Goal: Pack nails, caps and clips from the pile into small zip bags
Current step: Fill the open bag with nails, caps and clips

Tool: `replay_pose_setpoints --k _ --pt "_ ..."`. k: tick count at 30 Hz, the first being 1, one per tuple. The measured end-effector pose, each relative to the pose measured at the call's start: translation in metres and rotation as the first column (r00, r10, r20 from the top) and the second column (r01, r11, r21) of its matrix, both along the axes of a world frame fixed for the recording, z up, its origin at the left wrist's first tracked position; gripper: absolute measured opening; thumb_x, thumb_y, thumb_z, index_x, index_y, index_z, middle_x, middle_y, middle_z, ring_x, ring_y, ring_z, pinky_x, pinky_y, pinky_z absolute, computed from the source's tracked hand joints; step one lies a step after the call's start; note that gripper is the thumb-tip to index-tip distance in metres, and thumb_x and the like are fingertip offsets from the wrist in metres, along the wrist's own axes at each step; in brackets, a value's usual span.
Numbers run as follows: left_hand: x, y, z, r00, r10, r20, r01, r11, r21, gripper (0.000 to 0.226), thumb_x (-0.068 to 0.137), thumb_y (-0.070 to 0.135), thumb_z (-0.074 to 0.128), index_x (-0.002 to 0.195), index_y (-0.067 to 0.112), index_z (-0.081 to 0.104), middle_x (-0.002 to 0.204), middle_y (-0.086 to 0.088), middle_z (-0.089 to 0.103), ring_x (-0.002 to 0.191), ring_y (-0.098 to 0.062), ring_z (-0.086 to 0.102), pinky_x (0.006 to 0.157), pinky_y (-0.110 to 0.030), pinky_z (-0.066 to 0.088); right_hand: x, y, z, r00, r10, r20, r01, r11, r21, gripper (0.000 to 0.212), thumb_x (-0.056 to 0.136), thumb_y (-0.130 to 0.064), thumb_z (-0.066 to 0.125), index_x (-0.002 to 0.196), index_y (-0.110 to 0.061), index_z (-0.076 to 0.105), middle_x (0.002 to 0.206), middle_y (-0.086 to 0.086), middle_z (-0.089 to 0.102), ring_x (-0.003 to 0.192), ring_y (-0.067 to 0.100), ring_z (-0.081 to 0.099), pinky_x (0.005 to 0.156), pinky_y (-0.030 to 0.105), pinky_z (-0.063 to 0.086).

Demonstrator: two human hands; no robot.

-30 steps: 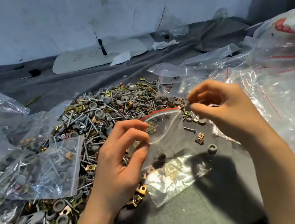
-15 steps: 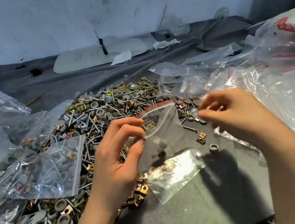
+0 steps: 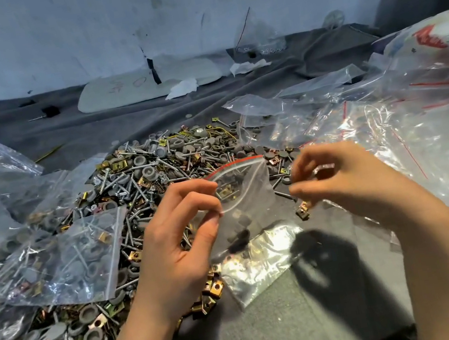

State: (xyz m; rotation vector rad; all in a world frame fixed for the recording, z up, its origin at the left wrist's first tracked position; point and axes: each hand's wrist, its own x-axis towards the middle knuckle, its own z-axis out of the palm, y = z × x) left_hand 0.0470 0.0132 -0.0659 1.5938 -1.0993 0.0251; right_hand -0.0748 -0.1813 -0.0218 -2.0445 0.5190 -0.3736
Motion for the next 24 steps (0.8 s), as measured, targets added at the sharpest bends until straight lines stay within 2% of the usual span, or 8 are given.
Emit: replay_pose_setpoints --k 2,4,9,13,15,17,19,24 --pt "-0.001 -0.001 0.0 0.999 -0.008 0.042 0.008 1.0 0.015 0.017 0.086 0.026 0.05 0.086 0.014 0.063 0.114 0.004 0.059 0.115 -0.023 0.057 0.09 -0.049 0.051 0.002 0.011 0.011 0.938 0.013 0.347 -0.037 0.997 0.064 0.016 0.076 -0.004 0.076 0.077 -0.015 0.065 0.067 0.0 0.066 0.062 0.013 0.063 0.06 0.022 0.053" --pt "-0.001 -0.001 -0.001 0.998 -0.016 0.066 0.015 1.0 0.021 0.019 0.085 0.024 0.05 0.086 0.011 0.063 0.115 0.002 0.059 0.114 -0.022 0.057 0.09 -0.05 0.051 0.009 0.027 0.015 0.855 0.054 0.516 -0.068 0.998 0.007 0.013 0.076 -0.01 0.076 0.079 -0.015 0.064 0.072 -0.001 0.066 0.065 0.009 0.062 0.061 0.02 0.05" --pt "-0.002 -0.001 -0.001 0.997 -0.018 0.078 0.016 0.999 0.027 0.02 0.085 0.021 0.051 0.086 0.007 0.064 0.116 -0.002 0.058 0.114 -0.024 0.057 0.09 -0.046 0.052 0.03 0.048 0.005 0.865 0.061 0.498 0.065 0.971 -0.23 0.012 0.079 -0.016 0.076 0.079 -0.009 0.066 0.079 -0.002 0.065 0.076 0.015 0.061 0.068 0.028 0.048" --pt "0.0 0.0 0.0 0.994 0.031 0.107 -0.032 0.999 0.009 0.018 0.086 0.023 0.05 0.085 0.011 0.064 0.114 0.001 0.06 0.112 -0.019 0.058 0.091 -0.037 0.05 0.029 0.027 0.001 0.741 -0.244 0.625 0.335 0.942 -0.031 0.011 0.083 -0.024 0.069 0.073 -0.023 0.064 0.067 -0.015 0.064 0.063 0.001 0.059 0.061 0.013 0.043" --pt "0.0 0.0 0.001 0.994 0.042 0.105 -0.042 0.999 0.003 0.019 0.086 0.023 0.05 0.084 0.01 0.063 0.113 0.0 0.06 0.111 -0.019 0.059 0.091 -0.036 0.05 0.028 0.008 -0.009 0.782 -0.37 0.502 0.451 0.891 -0.046 0.013 0.083 -0.023 0.068 0.072 -0.028 0.061 0.069 -0.018 0.065 0.065 -0.001 0.06 0.061 0.012 0.043" --pt "0.0 0.0 0.001 0.993 0.053 0.108 -0.053 0.999 -0.002 0.019 0.086 0.023 0.05 0.084 0.01 0.063 0.112 0.0 0.061 0.111 -0.018 0.059 0.09 -0.035 0.05 0.029 -0.008 -0.027 0.875 -0.433 0.217 0.467 0.873 -0.14 0.013 0.083 -0.013 0.065 0.08 -0.026 0.065 0.08 -0.01 0.069 0.071 0.008 0.061 0.065 0.019 0.043" --pt "0.001 0.001 0.001 0.991 0.067 0.116 -0.066 0.998 -0.006 0.018 0.086 0.023 0.05 0.084 0.011 0.063 0.112 0.001 0.061 0.11 -0.018 0.059 0.091 -0.032 0.048 0.031 -0.017 -0.043 0.892 -0.453 -0.007 0.439 0.868 -0.232 0.02 0.08 -0.005 0.061 0.089 -0.021 0.069 0.086 -0.001 0.068 0.076 0.014 0.059 0.067 0.021 0.039" --pt "0.001 0.0 0.002 0.99 0.073 0.12 -0.074 0.997 0.002 0.018 0.086 0.024 0.05 0.084 0.011 0.063 0.112 0.002 0.061 0.11 -0.017 0.059 0.091 -0.026 0.047 0.035 -0.022 -0.054 0.893 -0.42 -0.162 0.355 0.878 -0.321 0.026 0.077 0.002 0.064 0.081 -0.023 0.062 0.083 0.004 0.06 0.078 0.023 0.056 0.068 0.025 0.039"
